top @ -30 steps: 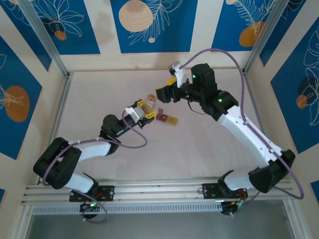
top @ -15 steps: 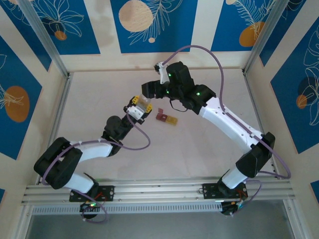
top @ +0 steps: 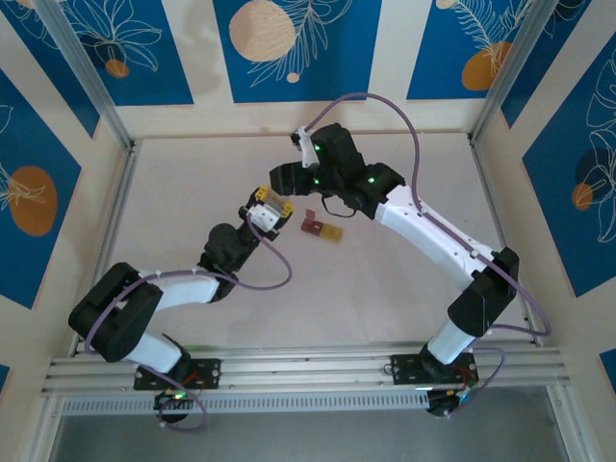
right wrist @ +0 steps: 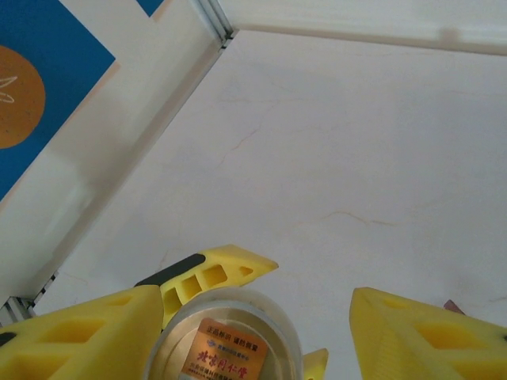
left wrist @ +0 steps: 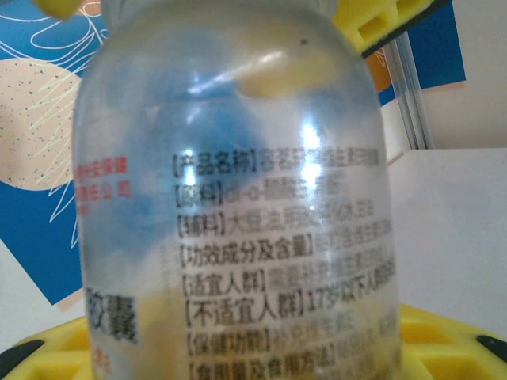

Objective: Sort the pills into containers

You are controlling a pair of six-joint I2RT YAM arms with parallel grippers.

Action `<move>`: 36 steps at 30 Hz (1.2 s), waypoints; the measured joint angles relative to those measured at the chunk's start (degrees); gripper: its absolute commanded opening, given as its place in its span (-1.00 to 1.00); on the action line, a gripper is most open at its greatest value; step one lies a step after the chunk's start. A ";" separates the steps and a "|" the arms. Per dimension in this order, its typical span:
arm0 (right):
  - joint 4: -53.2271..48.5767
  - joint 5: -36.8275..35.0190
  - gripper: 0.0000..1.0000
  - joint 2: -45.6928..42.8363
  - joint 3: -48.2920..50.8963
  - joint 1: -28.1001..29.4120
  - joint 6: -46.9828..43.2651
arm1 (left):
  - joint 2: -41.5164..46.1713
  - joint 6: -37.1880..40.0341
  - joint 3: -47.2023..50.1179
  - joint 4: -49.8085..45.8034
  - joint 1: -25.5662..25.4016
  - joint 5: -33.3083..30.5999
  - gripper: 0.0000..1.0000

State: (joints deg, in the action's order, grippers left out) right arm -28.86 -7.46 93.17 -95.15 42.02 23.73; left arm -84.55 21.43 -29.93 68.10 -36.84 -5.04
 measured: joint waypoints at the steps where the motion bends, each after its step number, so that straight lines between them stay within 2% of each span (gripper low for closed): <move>1: -0.20 0.20 0.21 0.07 0.00 0.02 0.02 | 0.00 -0.02 0.00 0.00 -0.04 -0.04 -1.00; 6: -0.50 1.27 -0.15 0.09 -0.11 0.24 -0.09 | 0.00 0.15 0.00 -0.17 -0.17 -0.15 -1.00; 12: 1.70 3.80 -0.43 -0.52 1.36 0.11 -2.49 | 0.17 0.13 0.00 -0.31 -0.15 -0.37 -1.00; 15: 5.35 6.80 -0.46 -3.10 5.66 -0.61 -5.86 | 0.79 0.09 0.26 -0.61 -0.13 1.81 -1.00; 19: 10.25 15.96 -0.46 -8.48 13.00 -2.49 -14.84 | 3.17 -1.60 1.84 -0.87 1.03 10.45 -1.00; 23: 13.00 24.92 -0.43 -13.25 18.69 -3.50 -26.45 | 5.16 -5.05 3.39 0.33 2.99 23.80 -1.00; 27: 11.17 31.43 -0.34 -15.72 20.17 -3.76 -38.77 | 5.44 -9.94 3.48 1.81 4.85 37.11 -1.00; 31: 4.92 36.83 -0.03 -15.72 17.73 -4.50 -47.67 | 4.68 -16.04 3.06 4.31 5.44 45.79 -1.00; 36: -1.70 39.82 0.40 -15.72 15.54 -5.42 -52.74 | 4.22 -20.79 1.68 6.91 5.99 49.92 -1.00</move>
State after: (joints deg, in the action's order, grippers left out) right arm -30.57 32.36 77.45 -79.61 36.60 -29.02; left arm -80.34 0.64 -28.25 75.00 -30.85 44.88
